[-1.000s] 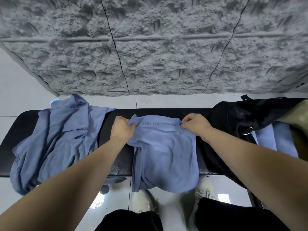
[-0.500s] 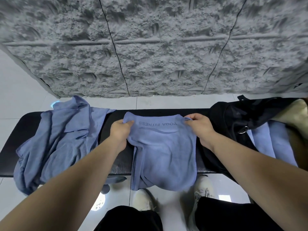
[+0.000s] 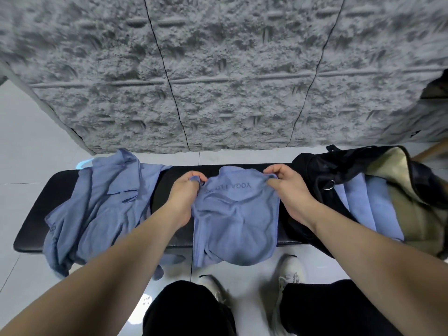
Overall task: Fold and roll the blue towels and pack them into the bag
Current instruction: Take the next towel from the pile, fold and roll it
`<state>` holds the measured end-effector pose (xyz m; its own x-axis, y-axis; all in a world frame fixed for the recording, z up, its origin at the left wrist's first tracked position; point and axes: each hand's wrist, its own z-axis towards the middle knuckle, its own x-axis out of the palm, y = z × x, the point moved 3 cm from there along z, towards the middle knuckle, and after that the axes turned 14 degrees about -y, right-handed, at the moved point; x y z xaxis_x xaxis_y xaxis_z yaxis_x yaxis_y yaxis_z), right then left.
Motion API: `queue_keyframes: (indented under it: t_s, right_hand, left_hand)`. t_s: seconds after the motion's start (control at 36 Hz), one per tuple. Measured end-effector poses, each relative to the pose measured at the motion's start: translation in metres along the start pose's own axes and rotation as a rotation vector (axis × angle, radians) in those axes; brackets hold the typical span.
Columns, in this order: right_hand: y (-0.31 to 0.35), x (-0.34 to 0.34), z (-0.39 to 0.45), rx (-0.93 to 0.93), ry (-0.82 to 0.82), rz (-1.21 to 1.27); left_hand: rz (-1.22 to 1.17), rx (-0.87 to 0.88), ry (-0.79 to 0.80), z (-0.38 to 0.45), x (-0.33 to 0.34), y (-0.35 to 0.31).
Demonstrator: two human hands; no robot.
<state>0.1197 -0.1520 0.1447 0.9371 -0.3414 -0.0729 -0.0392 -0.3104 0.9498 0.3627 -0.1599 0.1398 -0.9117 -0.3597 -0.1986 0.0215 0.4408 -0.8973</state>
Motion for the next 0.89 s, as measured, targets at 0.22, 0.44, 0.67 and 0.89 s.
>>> queue_keyframes:
  t_s: [0.22,0.44,0.67,0.89]
  right_hand:
    - [0.022,-0.008,-0.045,-0.157,0.173,-0.032]
    - [0.036,-0.018,-0.083,-0.267,0.305,0.013]
    - [0.036,-0.043,-0.107,-0.290,0.340,-0.013]
    - [0.033,-0.067,-0.129,-0.324,0.311,-0.030]
  left_hand:
    - [0.123,0.216,0.114,-0.059,0.008,-0.031]
    - [0.323,0.252,0.428,-0.097,0.018,-0.037]
    - [0.531,0.196,0.609,-0.139,0.006,-0.035]
    - [0.400,0.322,0.440,-0.160,0.002,-0.028]
